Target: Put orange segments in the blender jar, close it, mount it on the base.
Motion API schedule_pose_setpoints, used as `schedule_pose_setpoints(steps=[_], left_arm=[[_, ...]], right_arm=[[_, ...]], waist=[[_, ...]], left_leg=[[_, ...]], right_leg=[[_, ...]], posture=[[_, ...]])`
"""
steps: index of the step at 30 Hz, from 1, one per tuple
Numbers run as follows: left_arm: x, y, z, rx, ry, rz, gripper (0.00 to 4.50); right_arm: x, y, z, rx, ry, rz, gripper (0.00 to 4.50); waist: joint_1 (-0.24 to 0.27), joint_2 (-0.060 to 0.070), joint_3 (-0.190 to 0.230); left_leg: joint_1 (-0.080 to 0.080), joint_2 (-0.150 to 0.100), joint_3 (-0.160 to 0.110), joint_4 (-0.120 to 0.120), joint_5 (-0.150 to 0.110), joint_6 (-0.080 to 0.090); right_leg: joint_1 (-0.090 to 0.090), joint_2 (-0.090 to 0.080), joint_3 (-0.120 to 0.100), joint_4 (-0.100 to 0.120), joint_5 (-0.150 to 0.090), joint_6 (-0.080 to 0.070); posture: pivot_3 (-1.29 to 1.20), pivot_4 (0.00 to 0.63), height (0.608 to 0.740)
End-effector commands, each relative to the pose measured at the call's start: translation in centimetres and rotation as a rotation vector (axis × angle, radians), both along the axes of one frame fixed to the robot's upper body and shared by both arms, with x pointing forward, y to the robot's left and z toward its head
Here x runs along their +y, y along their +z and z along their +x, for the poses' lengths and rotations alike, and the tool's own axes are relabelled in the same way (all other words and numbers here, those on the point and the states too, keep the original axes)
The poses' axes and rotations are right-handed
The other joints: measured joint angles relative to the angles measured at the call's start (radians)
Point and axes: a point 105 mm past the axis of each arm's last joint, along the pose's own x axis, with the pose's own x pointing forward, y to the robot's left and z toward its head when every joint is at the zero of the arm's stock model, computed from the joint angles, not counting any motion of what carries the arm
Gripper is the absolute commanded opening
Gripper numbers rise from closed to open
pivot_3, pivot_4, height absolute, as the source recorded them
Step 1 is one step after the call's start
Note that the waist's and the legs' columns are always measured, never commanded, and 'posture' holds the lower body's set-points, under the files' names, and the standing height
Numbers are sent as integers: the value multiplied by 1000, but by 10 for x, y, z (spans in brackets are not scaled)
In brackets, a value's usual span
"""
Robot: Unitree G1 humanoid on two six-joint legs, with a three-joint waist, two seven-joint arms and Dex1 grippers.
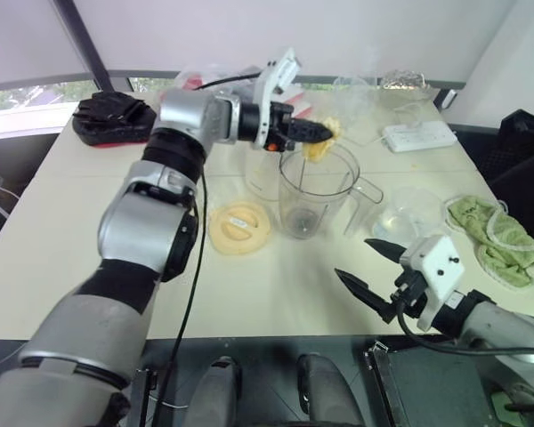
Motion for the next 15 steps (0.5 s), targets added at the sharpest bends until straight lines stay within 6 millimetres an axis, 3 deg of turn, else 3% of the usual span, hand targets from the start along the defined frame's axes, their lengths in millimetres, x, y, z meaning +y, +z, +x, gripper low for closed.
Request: schedule_pose_setpoints(steps=[1,2,8,12,15], left_arm=[[-1,1,-8,-55,-71,35,1258],[-1,0,-8,-57,-75,42,1559],[-3,-9,-3,-72,-50,46,4463],[-2,1,6,-88,23,-19,4463],[6,25,8,-98,57,-137,4463]], right_arm=[[5,8,-2,-34,22,4,3923],[5,8,-2,-34,24,5,3923],[0,7,-1,-33,12,-9,3923],[-2,5,-3,-25,-17,-12,3923],[-5,3,-8,-10,-31,-13,3923]], waist=[[1,0,0],[1,0,0],[2,0,0],[2,0,0],[-1,0,0]], left_leg=[[0,0,0,0,0,0],[0,0,0,0,0,0],[0,0,0,0,0,0],[0,0,0,0,0,0],[0,0,0,0,0,0]], right_leg=[[0,0,0,0,0,0],[0,0,0,0,0,0],[0,0,0,0,0,0],[0,0,0,0,0,0],[0,0,0,1,0,0]], posture=[[0,150,740],[0,150,740],[0,150,740],[0,150,740],[0,150,740]])
